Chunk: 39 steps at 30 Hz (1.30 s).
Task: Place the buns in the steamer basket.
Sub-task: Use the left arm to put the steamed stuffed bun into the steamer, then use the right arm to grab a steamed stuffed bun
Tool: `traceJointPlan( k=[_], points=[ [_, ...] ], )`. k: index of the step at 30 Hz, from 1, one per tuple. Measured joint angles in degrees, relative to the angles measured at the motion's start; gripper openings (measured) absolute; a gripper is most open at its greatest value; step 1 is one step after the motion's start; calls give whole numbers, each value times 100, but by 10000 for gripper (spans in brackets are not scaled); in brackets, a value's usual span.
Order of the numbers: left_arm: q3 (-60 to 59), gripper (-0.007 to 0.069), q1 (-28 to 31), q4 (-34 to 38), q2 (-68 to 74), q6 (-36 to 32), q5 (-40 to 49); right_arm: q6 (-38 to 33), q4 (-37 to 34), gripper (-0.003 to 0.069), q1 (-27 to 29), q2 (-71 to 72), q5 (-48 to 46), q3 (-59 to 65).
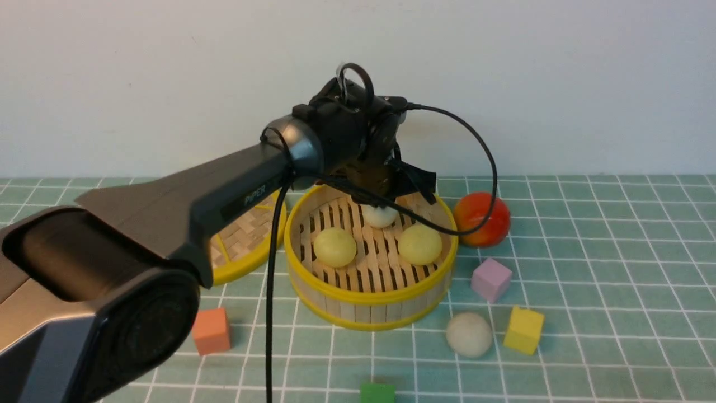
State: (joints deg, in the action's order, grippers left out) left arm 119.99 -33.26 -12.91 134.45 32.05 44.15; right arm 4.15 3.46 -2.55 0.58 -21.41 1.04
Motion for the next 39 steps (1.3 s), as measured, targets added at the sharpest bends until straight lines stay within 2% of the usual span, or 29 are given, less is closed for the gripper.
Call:
traceJointPlan(
  k=[3, 7, 8, 9, 10, 14, 18, 20, 23, 25, 27, 31, 33, 34, 36, 39],
  points=[
    [0, 52, 0, -71, 23, 4, -85, 0, 0, 240, 0, 0, 0, 0],
    [12, 149, 0, -148, 23, 34, -83, 0, 0, 240, 0, 0, 0, 0],
    [12, 211, 0, -148, 23, 113, -37, 0, 0, 240, 0, 0, 0, 0],
    [12, 230, 0, -148, 18, 121, -16, 0, 0, 240, 0, 0, 0, 0],
    [12, 299, 0, -139, -19, 157, 104, 0, 0, 240, 0, 0, 0, 0],
    [12, 464, 0, -46, -343, 76, 617, 0, 0, 240, 0, 0, 0, 0],
    [12, 504, 0, 179, -840, -480, 1196, 0, 0, 240, 0, 0, 0, 0],
    [12, 493, 0, 374, -1378, -988, 1730, 0, 0, 240, 0, 0, 0, 0],
    [12, 465, 0, 402, -1908, -1121, 2215, 0, 0, 240, 0, 0, 0, 0],
    [12, 404, 0, 252, -2538, -1114, 2601, 0, 0, 240, 0, 0, 0, 0],
    [12, 361, 0, 146, -2920, -1059, 2671, 0, 0, 240, 0, 0, 0, 0],
    [-268, 185, 0, -34, -4327, -737, 2671, 0, 0, 240, 0, 0, 0, 0],
    [-478, 146, 0, -39, -4669, -623, 2671, 0, 0, 240, 0, 0, 0, 0],
    [-911, 78, 0, -39, -5322, -448, 2671, 0, 0, 240, 0, 0, 0, 0],
    [-1411, 24, 0, -51, -5932, -301, 2671, 0, 0, 240, 0, 0, 0, 0],
    [-2518, -14, 0, -51, -7055, -119, 2671, 0, 0, 240, 0, 0, 0, 0]
  ],
)
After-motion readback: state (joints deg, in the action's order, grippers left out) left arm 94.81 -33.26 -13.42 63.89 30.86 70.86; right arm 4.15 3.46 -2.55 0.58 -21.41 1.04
